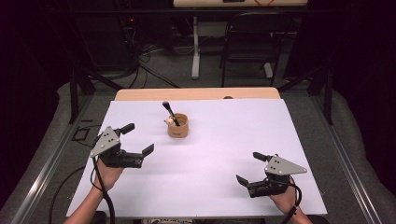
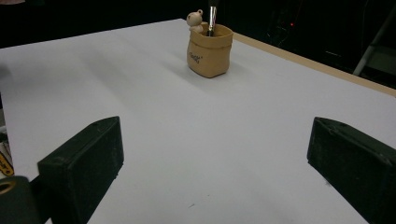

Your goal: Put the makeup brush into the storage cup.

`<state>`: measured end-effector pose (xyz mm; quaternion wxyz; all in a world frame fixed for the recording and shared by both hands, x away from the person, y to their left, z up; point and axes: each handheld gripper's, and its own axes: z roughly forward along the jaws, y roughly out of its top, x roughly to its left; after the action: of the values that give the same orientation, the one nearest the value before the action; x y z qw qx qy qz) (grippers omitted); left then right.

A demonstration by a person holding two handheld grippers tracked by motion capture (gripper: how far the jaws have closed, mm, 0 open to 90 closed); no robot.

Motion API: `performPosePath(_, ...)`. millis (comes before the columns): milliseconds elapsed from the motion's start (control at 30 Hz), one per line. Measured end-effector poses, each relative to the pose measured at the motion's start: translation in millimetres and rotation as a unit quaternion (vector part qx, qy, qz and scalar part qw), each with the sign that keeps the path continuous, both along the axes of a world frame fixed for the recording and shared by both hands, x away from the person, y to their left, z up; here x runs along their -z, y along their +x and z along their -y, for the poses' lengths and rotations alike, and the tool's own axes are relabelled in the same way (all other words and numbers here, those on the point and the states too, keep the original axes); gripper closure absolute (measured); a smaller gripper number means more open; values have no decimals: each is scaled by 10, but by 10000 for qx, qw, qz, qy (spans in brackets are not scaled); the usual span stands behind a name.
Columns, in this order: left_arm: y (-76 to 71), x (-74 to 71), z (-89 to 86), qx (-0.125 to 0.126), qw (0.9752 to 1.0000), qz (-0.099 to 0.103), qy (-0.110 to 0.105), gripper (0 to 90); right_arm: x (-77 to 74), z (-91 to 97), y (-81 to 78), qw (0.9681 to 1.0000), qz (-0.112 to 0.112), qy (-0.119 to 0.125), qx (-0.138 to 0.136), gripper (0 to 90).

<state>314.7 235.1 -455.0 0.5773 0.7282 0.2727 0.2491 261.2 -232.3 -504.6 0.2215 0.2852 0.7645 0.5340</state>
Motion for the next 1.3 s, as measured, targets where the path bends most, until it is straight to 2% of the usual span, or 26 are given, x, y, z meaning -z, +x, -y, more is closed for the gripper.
performPosePath(333, -139, 190, -120, -69, 9999, -138, 14, 0, 6, -4, 3, 10000, 1, -1, 6, 33)
performPosePath(500, -210, 308, -180, -104, 9997, -176, -92, 0, 6, -2, 4, 10000, 10, -5, 13, 34)
performPosePath(633, -267, 326, -182, -72, 9998, -142, -154, 0, 4, 1, 5, 10000, 11, 13, 9, 34)
performPosePath(767, -333, 362, -182, 90, 9998, -58, -171, 0, -1, 4, -4, 10000, 45, 7, 13, 34)
performPosePath(900, -364, 399, -196, 152, 9998, -29, -124, 0, 1, 7, -2, 10000, 66, 17, 19, 34)
performPosePath(1000, -386, 434, -232, 92, 9998, 5, -168, 0, -1, 7, -3, 10000, 78, 11, 16, 34)
performPosePath(1200, -429, 498, -301, 39, 9999, -8, -122, 0, -1, 7, -7, 10000, 71, 29, 30, 34)
performPosePath(1300, -437, 521, -329, 15, 9999, -83, -121, 1, -4, 7, -9, 10000, 70, 24, 19, 34)
